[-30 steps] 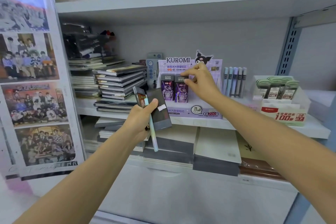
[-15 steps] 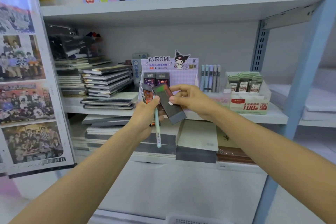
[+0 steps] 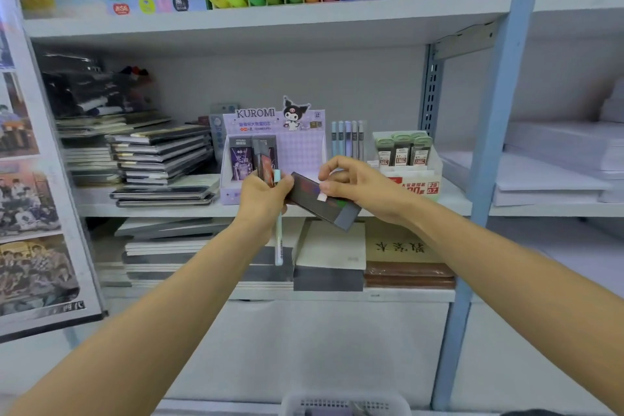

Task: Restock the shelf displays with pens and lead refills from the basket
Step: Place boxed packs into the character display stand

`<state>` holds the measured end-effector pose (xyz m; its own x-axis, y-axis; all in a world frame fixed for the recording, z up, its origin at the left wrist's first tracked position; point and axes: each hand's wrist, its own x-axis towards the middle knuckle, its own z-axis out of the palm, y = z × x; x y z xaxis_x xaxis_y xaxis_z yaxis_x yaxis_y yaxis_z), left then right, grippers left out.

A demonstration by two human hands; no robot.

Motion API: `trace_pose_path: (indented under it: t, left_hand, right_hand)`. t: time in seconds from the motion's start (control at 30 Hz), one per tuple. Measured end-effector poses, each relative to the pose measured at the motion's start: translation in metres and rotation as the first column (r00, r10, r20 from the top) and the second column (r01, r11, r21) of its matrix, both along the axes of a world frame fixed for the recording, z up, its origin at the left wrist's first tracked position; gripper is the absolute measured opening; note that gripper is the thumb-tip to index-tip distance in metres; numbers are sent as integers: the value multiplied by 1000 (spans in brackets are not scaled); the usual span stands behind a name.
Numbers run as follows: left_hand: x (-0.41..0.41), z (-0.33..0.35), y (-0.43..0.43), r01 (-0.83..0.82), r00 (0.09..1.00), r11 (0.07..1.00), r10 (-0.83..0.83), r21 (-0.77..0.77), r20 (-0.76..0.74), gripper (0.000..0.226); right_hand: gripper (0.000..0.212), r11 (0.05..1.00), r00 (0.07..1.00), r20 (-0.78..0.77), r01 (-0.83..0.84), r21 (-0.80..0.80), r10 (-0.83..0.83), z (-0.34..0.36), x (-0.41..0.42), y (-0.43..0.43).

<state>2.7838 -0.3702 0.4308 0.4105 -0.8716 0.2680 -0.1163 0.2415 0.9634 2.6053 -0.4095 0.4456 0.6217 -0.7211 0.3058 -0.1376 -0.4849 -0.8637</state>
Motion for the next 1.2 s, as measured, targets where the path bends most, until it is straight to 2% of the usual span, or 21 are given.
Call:
trace_pose_path:
  t: [0.07,0.13,0.2,0.27,0.33,0.43,0.53,0.63,0.73,0.77,0.87,0.93,1.0,1.13,1.2]
  left_hand:
    - [0,0,-4,-67,998,998,67,10,-19,13]
    - [2,1,-7,-119,992,992,120,31,-32,16]
    - [4,2,-7,-130,990,990,133,64,-49,15]
    - [4,3,-5,-81,990,991,93,107,-107,14]
    - [3,2,-1,33,990,987,-10,160,-144,19]
    - [-4,-2,3,209,976,959,-192,191,-104,32]
    - [-13,-7,7,371,928,914,-360,161,-95,34]
    - [-25,-12,7,462,886,878,-451,127,-109,34]
    - [-35,-15,2,483,869,871,-466,84,-167,32]
    - [-37,-15,1,473,874,878,-457,75,-165,32]
    - [-44,-15,-6,434,897,897,-422,79,-133,32]
    - [-52,-15,-13,428,900,899,-416,89,-132,30]
    - [-62,-15,-21,419,904,905,-409,77,-125,27]
    - [-78,-8,-40,376,911,926,-367,14,-191,21]
    - [-82,-6,-48,369,914,929,-363,2,-182,21]
  right_hand:
    - [22,998,997,-50,-58,9,59,-2,-9,1]
    - [43,991,976,-179,-131,-23,125,-4,-19,2]
    - [51,983,968,-202,-168,-70,151,-7,-25,3]
    - [38,985,990,-104,-107,-132,94,-8,-30,2]
    - [23,986,997,79,4,-169,10,-4,-33,2]
    - [12,973,938,338,151,-176,-84,5,-33,1]
    - [5,876,867,426,397,-274,-260,14,-28,1]
    - [13,771,777,477,576,-274,-411,20,-25,-4]
    - [18,728,750,434,635,-259,-499,22,-29,-12]
    - [18,740,760,409,625,-248,-504,21,-33,-15]
    - [10,879,867,294,455,-141,-402,20,-53,-24]
    - [12,924,918,201,368,-104,-342,20,-69,-30]
    - [11,910,907,215,394,-130,-362,24,-86,-36]
    - [8,813,799,368,559,-165,-475,37,-116,-51]
    - [8,784,780,357,596,-172,-514,40,-126,-60]
